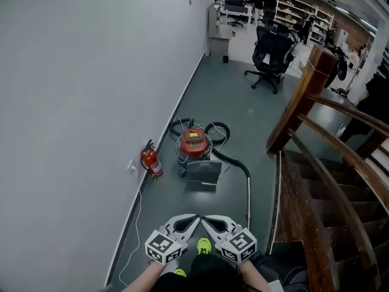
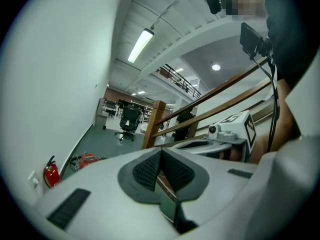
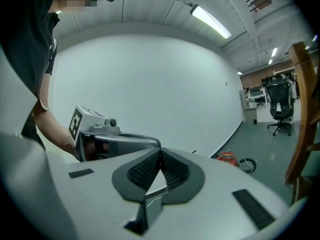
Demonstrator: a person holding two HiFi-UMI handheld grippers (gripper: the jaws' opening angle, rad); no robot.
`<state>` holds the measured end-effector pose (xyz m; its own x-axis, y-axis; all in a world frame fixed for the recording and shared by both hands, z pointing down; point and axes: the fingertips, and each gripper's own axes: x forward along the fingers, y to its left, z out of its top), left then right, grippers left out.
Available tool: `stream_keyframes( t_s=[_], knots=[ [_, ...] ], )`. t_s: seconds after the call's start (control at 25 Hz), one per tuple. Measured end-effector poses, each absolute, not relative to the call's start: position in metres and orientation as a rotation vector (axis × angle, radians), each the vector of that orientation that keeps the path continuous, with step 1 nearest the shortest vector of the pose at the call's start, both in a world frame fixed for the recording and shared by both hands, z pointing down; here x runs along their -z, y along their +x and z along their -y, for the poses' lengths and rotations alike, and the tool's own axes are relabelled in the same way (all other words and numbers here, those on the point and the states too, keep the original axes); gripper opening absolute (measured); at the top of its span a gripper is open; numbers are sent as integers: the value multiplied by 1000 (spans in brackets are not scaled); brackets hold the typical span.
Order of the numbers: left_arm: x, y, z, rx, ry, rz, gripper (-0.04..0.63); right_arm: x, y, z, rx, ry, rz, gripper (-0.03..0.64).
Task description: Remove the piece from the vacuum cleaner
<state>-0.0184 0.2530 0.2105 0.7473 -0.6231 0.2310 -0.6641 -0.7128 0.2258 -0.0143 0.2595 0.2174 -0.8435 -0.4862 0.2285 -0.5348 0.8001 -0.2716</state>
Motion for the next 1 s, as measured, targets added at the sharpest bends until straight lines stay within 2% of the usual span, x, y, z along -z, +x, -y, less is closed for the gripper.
stream_keyframes(
  t_s=[1.0],
  knots=[
    [-223, 36, -180, -263, 2631, 970, 8, -233, 40, -182, -538, 794, 2852, 14]
  ],
)
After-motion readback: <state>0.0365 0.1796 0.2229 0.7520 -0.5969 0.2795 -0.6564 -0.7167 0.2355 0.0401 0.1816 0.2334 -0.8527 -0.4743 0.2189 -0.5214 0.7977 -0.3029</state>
